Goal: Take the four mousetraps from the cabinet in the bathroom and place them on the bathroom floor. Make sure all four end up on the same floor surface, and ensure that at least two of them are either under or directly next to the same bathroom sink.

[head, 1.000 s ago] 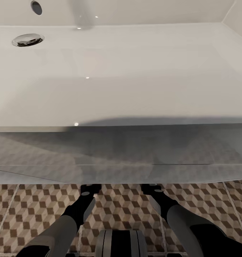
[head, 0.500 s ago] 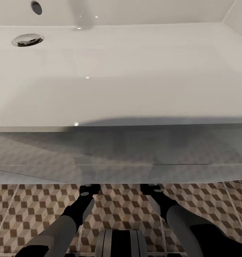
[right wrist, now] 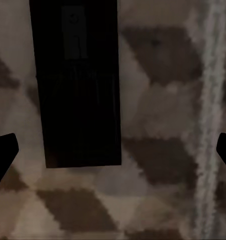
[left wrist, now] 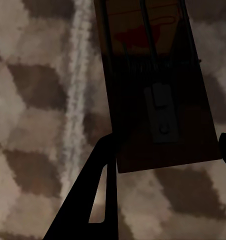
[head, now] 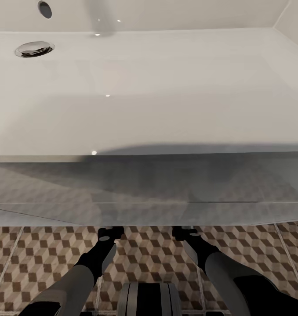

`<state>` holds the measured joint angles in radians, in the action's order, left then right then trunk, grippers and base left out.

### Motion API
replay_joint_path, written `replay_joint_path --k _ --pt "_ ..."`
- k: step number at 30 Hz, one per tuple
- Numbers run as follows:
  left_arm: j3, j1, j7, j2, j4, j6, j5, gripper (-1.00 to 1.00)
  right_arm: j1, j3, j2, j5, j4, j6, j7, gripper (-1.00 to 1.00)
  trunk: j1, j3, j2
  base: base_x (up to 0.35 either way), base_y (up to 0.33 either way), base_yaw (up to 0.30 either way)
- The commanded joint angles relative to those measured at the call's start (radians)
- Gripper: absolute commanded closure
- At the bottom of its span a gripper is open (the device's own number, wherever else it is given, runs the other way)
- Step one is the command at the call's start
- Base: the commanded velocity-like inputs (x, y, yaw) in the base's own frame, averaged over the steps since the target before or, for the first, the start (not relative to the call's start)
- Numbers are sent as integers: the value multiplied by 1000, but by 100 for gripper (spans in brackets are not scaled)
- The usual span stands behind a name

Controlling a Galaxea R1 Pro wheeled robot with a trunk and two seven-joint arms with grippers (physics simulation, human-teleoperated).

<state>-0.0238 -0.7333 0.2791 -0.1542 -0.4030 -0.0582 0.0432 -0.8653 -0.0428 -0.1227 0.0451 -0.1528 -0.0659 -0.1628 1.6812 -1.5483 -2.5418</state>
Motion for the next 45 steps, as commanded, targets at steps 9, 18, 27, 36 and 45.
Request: replay_joint_path --k 9,18,27,36,45 --pt "-2 0 2 -3 -2 -7 6 100 0 -5 0 4 -2 -6 -4 -100 0 -1 0 0 0 0" --pt "-2 0 2 -5 -3 -7 6 100 0 -5 0 4 -3 -6 -4 -100 0 -1 0 0 0 0" --pt "0 0 2 -4 -2 -13 5 100 0 -7 2 0 -4 -1 -2 -100 0 -1 0 0 0 0" --pt "1 -11 2 -1 8 -93 4 100 0 -7 8 -1 -4 2 18 -100 0 -1 0 0 0 0" --pt "1 -91 2 0 103 -124 5 100 0 -8 12 0 -4 2 23 -100 0 -1 0 0 0 0"
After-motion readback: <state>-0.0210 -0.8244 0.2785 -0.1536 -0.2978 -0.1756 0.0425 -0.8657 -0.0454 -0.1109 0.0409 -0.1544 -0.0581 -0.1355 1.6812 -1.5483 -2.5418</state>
